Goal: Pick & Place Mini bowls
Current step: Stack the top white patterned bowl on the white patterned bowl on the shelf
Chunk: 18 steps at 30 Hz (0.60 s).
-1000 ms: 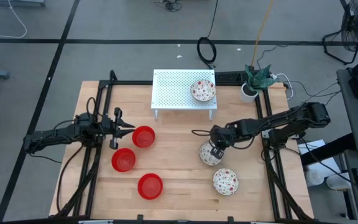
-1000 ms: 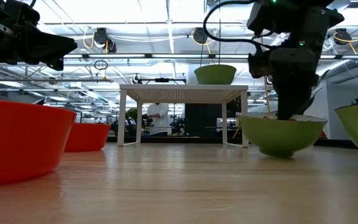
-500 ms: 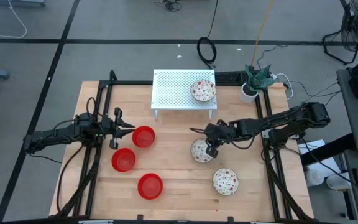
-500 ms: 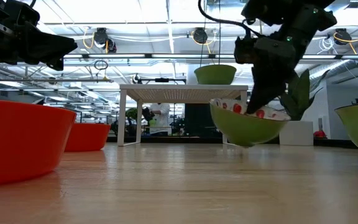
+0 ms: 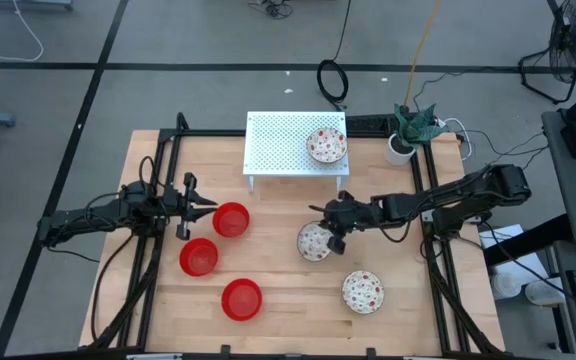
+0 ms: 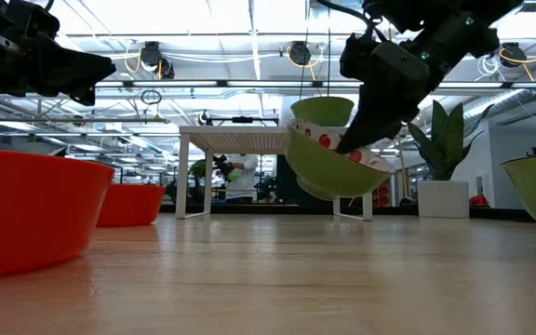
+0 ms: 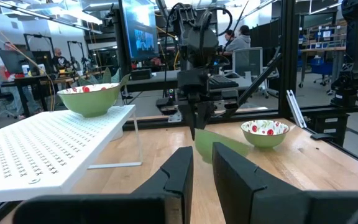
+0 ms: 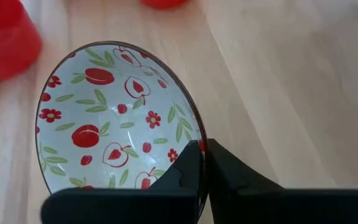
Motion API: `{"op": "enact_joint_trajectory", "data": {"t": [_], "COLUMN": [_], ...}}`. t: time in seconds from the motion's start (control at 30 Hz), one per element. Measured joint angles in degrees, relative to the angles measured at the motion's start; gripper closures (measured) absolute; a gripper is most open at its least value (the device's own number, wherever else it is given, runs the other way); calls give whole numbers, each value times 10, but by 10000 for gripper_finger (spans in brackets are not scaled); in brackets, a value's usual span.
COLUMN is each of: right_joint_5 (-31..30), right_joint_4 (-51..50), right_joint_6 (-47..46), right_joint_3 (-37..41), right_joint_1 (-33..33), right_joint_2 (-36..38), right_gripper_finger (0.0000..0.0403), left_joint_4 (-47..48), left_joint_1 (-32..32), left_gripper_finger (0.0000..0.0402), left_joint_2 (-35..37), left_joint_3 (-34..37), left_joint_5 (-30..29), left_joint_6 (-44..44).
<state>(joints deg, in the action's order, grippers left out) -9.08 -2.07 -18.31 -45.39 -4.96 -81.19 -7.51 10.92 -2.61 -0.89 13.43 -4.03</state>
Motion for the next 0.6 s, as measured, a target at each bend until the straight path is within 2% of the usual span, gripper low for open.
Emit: {"op": "enact_joint_trajectory", "data": {"t": [0.2,0.43,0.6], "right_joint_5": [7,73,96], "right_joint_4": [99,245,276], "right_joint_6": [20,85,112], "right_joint_3": [11,11,-4], "right_joint_1": [0,1,10], "right_joint_2": [0,0,0], "right_gripper_finger": [402,402,402], "left_joint_4": [0,0,0], "left_joint_1": [0,0,0], "left_gripper_finger": [337,337,337], "left_joint_2": [0,0,0], "left_joint_3": [0,0,0], "left_joint_5": [0,0,0], "left_joint_6": [0,0,0]}}
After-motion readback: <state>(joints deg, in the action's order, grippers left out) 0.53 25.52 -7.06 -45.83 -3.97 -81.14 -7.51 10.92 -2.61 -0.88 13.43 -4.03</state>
